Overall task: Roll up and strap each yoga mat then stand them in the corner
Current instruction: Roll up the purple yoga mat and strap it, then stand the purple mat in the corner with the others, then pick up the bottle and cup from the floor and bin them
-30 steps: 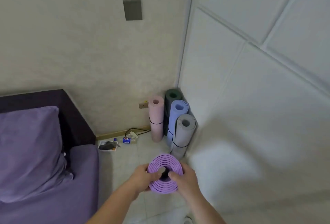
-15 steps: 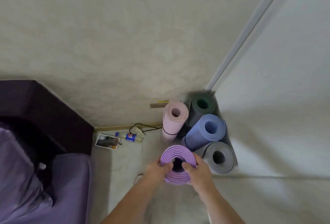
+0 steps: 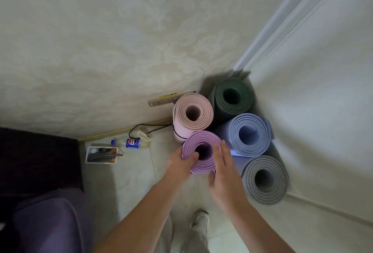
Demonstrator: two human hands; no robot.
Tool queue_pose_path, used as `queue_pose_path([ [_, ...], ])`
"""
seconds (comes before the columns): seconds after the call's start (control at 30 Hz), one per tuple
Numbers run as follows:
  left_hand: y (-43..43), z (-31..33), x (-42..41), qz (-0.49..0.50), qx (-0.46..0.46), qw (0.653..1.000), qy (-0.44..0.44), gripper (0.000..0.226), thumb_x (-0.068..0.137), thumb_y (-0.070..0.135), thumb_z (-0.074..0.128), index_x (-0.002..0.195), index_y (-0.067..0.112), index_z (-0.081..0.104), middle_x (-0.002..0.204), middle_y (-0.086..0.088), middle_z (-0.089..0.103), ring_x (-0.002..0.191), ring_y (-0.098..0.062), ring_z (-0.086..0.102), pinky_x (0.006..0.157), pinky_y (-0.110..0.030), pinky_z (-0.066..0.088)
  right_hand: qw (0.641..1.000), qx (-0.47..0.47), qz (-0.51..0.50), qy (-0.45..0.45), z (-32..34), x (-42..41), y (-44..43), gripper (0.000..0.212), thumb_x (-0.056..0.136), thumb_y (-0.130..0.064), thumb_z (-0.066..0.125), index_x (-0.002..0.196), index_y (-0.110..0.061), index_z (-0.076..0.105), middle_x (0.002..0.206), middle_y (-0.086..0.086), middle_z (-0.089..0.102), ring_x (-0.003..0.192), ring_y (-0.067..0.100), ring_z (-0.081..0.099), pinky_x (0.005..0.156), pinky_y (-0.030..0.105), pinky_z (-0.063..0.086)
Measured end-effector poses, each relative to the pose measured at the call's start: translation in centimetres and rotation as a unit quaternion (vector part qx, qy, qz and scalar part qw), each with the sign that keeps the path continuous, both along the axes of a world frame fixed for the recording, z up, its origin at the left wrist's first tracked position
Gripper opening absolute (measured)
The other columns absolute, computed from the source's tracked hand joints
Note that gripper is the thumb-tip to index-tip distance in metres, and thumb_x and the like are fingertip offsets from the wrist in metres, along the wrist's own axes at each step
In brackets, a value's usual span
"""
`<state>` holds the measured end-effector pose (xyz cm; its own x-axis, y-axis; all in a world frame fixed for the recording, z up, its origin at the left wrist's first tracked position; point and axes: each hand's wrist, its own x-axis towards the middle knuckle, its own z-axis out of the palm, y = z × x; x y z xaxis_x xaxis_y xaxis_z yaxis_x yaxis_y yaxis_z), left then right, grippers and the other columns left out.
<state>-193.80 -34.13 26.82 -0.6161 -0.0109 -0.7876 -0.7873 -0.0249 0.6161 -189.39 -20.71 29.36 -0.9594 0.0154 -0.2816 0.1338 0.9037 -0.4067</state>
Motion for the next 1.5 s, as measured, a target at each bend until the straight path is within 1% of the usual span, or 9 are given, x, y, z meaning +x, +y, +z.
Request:
queue_pose_path([
  [0.13,0.9,-0.1,-1.3,-0.003,0.013,1.000,0.012,0.016,0.090,0.006,0.070,0.095,0.021,0.067,0.096,-0.012,0.072,0.096,-0.037,0.070,0.083,-0.057,0.058,0.990,0.083,0.105,0.032,-1.1,-0.4,0.4,0.100,0.067,-0.021,0.073,0.154,-0.010,0.026,0.163,0.019,0.015,0.151,0.034,0.011,0.116,0.057,0.027],
  [0.37,2.4,-0.6,-0.9,-0.012,-0.002,0.999,0.043,0.016,0.091,0.010,0.069,0.090,0.026,0.065,0.095,-0.008,0.071,0.096,-0.032,0.070,0.082,-0.051,0.059,0.978,0.149,0.138,0.040,-4.2,-0.7,1.5,0.099,0.063,-0.021,0.072,0.153,-0.008,0.032,0.162,0.020,0.016,0.150,0.038,0.013,0.118,0.055,0.013],
  [0.53,1.2,0.4,-1.1,-0.030,0.041,0.999,0.010,0.016,0.094,0.017,0.067,0.111,0.015,0.064,0.113,-0.017,0.069,0.103,-0.034,0.069,0.074,-0.036,0.063,0.978,0.155,0.138,0.030,-4.3,-0.8,1.5,0.096,0.066,-0.022,0.072,0.152,-0.008,0.032,0.162,0.020,0.017,0.150,0.038,0.013,0.118,0.057,0.019],
  [0.8,-0.1,2.1,1.0,0.044,0.035,0.997,-0.050,0.015,0.101,0.024,0.058,0.087,0.023,0.064,0.092,-0.004,0.068,0.090,-0.023,0.067,0.083,-0.033,0.057,0.971,0.165,0.171,0.026,-2.9,-0.6,1.6,0.106,0.058,-0.031,0.081,0.150,-0.010,0.034,0.159,0.023,0.025,0.148,0.040,0.020,0.117,0.055,0.013],
  [0.93,-0.6,3.2,2.3,0.094,0.021,0.994,-0.043,0.012,0.101,0.023,0.058,0.090,0.018,0.061,0.086,0.000,0.065,0.076,-0.016,0.064,0.071,-0.026,0.055,0.973,0.137,0.171,0.072,-0.9,-0.1,1.2,0.097,0.060,-0.027,0.081,0.146,-0.009,0.042,0.154,0.025,0.033,0.145,0.040,0.028,0.114,0.056,0.024],
  [1.1,-4.2,3.2,4.8,0.136,-0.019,0.989,-0.051,0.010,0.101,0.027,0.056,0.106,0.019,0.059,0.110,-0.009,0.067,0.094,-0.026,0.069,0.083,-0.038,0.056,0.969,0.027,0.193,0.151,0.0,1.1,-2.1,0.060,0.074,-0.017,0.065,0.133,-0.008,0.056,0.137,0.015,0.055,0.128,0.032,0.050,0.108,0.044,0.038],
  [1.17,-7.0,2.6,6.5,0.161,-0.027,0.984,-0.067,0.014,0.102,0.025,0.055,0.111,0.016,0.060,0.109,-0.011,0.070,0.094,-0.027,0.071,0.080,-0.038,0.057,0.971,-0.022,0.206,0.118,-0.4,2.1,-4.4,0.052,0.079,-0.023,0.049,0.129,-0.011,0.058,0.130,0.009,0.059,0.120,0.028,0.055,0.100,0.041,0.047],
  [1.27,-11.7,1.1,9.0,0.205,-0.045,0.972,-0.107,0.015,0.100,0.023,0.058,0.109,0.011,0.062,0.101,-0.011,0.073,0.090,-0.028,0.073,0.076,-0.038,0.059,0.972,-0.036,0.231,0.022,-2.0,3.3,-7.6,0.046,0.081,-0.020,0.053,0.127,-0.017,0.055,0.126,0.003,0.057,0.113,0.026,0.059,0.089,0.036,0.051],
  [1.5,-21.0,-3.4,12.8,0.302,-0.030,0.936,-0.177,0.013,0.096,0.013,0.062,0.102,0.003,0.067,0.087,-0.013,0.073,0.069,-0.027,0.068,0.063,-0.034,0.052,0.943,0.082,0.233,-0.221,-8.6,3.9,-11.3,0.046,0.098,-0.032,0.049,0.142,-0.025,0.038,0.140,-0.001,0.043,0.130,0.017,0.045,0.100,0.030,0.038],
])
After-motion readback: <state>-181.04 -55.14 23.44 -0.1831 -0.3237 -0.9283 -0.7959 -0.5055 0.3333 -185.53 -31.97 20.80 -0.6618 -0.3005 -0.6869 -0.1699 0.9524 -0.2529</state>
